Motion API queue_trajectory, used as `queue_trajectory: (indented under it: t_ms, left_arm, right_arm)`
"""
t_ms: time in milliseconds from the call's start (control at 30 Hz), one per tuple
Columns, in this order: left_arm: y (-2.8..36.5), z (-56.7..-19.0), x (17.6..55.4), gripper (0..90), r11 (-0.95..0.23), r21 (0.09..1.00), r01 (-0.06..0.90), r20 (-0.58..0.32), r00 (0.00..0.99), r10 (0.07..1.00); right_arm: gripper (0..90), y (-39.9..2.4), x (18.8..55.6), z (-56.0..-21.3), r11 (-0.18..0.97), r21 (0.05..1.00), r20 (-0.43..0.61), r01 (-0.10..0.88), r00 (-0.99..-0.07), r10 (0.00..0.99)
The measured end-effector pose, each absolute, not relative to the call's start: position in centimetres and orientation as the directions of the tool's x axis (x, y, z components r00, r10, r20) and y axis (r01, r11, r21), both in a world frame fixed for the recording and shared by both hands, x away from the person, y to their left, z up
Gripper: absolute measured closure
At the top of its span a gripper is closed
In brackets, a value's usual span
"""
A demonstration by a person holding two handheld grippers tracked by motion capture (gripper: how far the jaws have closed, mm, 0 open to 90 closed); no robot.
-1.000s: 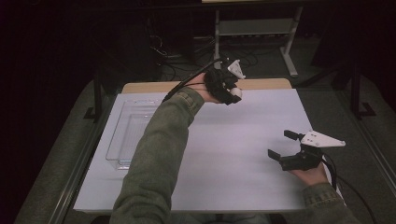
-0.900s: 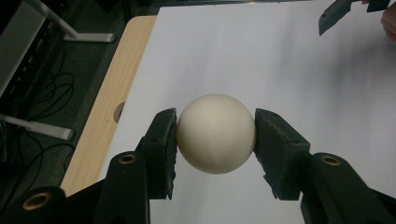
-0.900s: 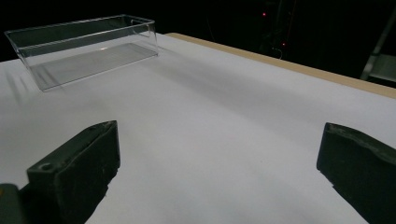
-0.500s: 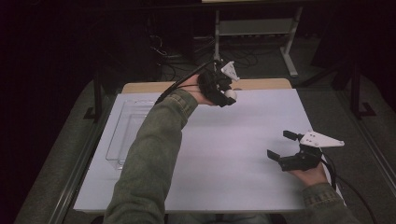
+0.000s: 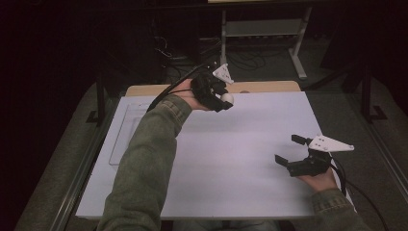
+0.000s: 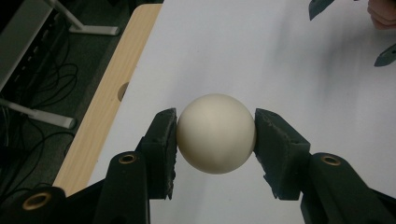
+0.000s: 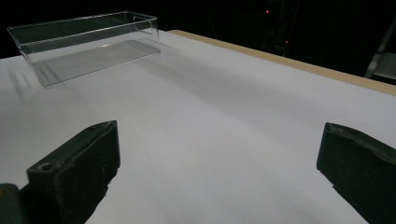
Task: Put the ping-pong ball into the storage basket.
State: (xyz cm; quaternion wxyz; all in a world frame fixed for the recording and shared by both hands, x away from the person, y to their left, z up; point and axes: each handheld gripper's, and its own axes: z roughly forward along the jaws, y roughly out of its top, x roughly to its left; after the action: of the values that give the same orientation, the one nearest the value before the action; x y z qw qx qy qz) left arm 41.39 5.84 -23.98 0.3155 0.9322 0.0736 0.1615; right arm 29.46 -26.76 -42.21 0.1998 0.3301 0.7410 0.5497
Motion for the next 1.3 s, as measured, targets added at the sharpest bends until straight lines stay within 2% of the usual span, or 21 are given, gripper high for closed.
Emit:
queue_trajectory:
  t_ms: [1300]
  left_arm:
    - [12.4, -24.1, 39.4, 50.6, -0.809, 0.582, 0.084, 0.233, 0.936, 0.264]
  right_arm:
    - [0.0, -26.4, 29.4, -42.4, 0.204, 0.938, 0.060, 0.279, -0.711, 0.700]
